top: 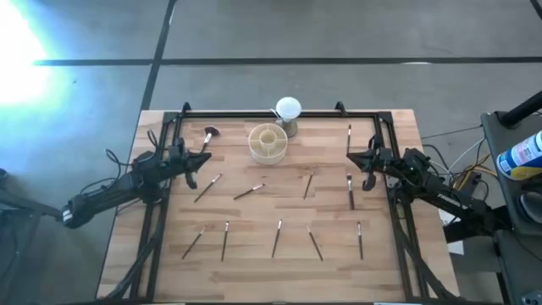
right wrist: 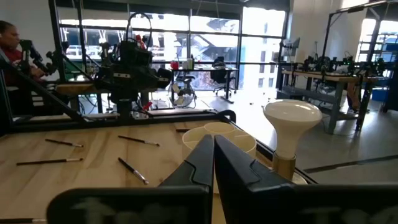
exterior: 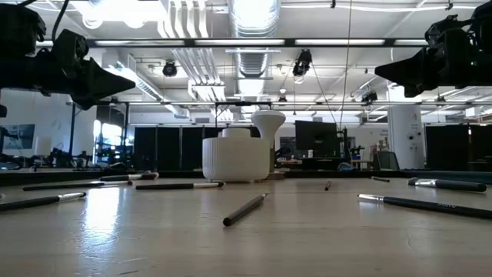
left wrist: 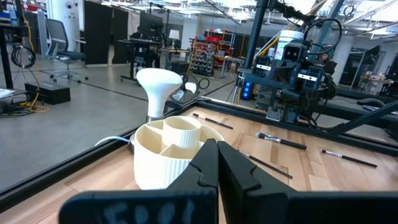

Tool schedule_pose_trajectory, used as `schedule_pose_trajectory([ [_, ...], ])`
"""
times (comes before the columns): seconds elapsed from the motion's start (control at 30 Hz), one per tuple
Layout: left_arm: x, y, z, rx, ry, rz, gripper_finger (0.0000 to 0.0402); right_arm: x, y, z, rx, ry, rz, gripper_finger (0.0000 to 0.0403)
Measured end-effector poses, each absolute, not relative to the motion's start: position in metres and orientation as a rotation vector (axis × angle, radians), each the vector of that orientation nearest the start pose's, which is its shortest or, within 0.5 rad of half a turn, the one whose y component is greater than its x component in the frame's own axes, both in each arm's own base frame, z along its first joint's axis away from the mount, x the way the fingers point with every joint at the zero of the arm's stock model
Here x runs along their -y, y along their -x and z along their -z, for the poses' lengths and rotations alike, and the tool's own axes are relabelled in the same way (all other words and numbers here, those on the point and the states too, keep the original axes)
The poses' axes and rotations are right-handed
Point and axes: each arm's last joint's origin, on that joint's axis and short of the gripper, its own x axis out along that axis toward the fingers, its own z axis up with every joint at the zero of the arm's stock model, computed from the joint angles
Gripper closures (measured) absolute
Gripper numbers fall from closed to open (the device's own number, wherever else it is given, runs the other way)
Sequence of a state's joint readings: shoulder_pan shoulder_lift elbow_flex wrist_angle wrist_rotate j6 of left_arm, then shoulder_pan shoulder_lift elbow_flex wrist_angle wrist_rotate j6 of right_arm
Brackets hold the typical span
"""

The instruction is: Put items in baskets/containers

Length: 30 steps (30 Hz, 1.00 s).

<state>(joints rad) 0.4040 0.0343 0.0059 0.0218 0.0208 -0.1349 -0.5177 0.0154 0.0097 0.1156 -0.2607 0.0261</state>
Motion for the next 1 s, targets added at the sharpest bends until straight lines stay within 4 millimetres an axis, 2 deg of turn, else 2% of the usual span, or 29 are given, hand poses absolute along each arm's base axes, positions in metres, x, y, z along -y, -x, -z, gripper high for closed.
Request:
schedule_pose_trajectory([
  [0.33, -0.039, -0.092, -0.166, 0.027, 0.133, -0.383, 0.0402, 0.041, -0.088, -0.177, 0.105, 0.016, 0.255, 0.0394],
  [0.63, -0.038, -0.091, -0.176, 0.143, 0.151, -0.372, 0.0402, 0.041, -0.088, -0.177, 0.105, 0.016, 0.256, 0.0394],
  [0.73, -0.038, -0.09, -0.182, 0.205, 0.138, -0.378, 0.0402, 0.041, -0.088, -0.176, 0.104, 0.015, 0.256, 0.0394],
  [0.9, -0.039, -0.092, -0.181, 0.189, 0.131, -0.385, 0.0402, 0.041, -0.088, -0.177, 0.105, 0.016, 0.256, 0.0394],
  [1.0, -0.04, -0.092, -0.183, 0.195, 0.063, -0.397, 0.0402, 0.041, -0.088, -0.177, 0.105, 0.016, 0.256, 0.0394],
])
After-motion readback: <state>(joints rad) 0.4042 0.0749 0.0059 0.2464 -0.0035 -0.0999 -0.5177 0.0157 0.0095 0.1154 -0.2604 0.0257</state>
